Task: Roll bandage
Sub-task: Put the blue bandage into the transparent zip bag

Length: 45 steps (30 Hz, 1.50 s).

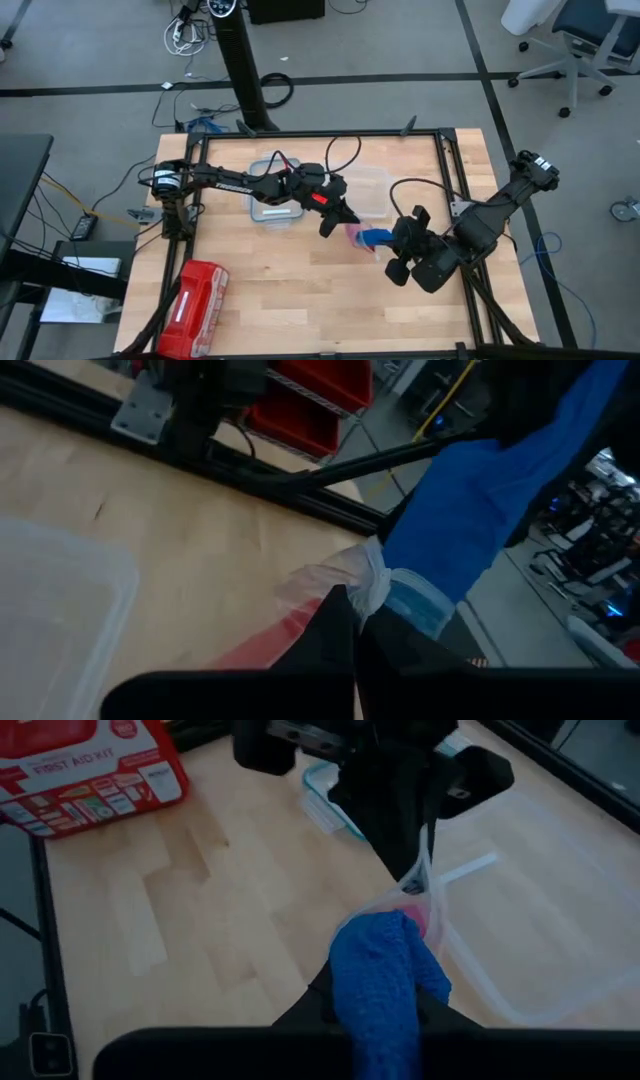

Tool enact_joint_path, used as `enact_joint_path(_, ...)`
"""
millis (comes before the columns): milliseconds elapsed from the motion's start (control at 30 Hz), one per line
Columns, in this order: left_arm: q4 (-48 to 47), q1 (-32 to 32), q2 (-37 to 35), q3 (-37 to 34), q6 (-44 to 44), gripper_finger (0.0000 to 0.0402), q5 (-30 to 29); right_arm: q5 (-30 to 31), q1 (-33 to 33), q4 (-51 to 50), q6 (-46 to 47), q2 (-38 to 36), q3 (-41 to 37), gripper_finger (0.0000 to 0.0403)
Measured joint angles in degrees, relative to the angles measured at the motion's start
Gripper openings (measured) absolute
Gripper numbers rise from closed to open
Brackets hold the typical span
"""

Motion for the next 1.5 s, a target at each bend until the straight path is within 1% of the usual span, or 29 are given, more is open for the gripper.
enact_joint_path(133,-1.1,0.0,0.0,0.0,-0.1,0.0000,-1.4,0.1,1.2,-0.5,0.2,-0.2,0.0,0.0000)
enact_joint_path(300,-2.7,0.0,0.0,0.0,-0.2,0.0000,-2.5,-0.9,2.3,-3.9,3.3,-0.2,0.0,0.0000)
enact_joint_path(433,-4.9,0.0,0.0,0.0,-0.2,0.0000,-3.3,0.8,3.2,-4.7,2.8,-0.2,1.3,0.0000)
enact_joint_path(567,-4.5,-0.2,0.0,0.0,-1.3,0.0000,-3.5,2.0,3.2,-5.7,2.5,-0.2,1.7,0.0000)
enact_joint_path(733,-4.7,-1.0,0.0,0.0,-1.9,0.0000,-3.8,6.1,3.9,-5.9,2.5,1.3,1.7,0.0000)
enact_joint_path(833,-4.7,-1.2,0.0,0.0,-1.9,0.0000,-4.2,6.7,4.2,-5.7,2.9,1.5,1.4,0.0000)
enact_joint_path(967,-4.6,-1.1,0.0,0.0,-2.4,0.0000,-4.5,9.9,5.2,-5.7,4.2,3.5,1.2,0.0000)
enact_joint_path(1167,-4.0,-1.2,0.0,0.0,-3.0,0.0000,-4.8,11.9,6.4,-7.6,8.6,7.5,1.2,0.0000)
enact_joint_path(1400,-3.7,-1.2,0.0,0.0,-3.2,0.0000,-4.8,17.8,9.1,-10.4,14.9,11.5,1.2,0.0000)
enact_joint_path(1500,-3.3,-1.2,0.0,0.0,-3.2,0.0000,-4.7,21.6,10.6,-12.3,17.6,12.4,1.2,0.0000)
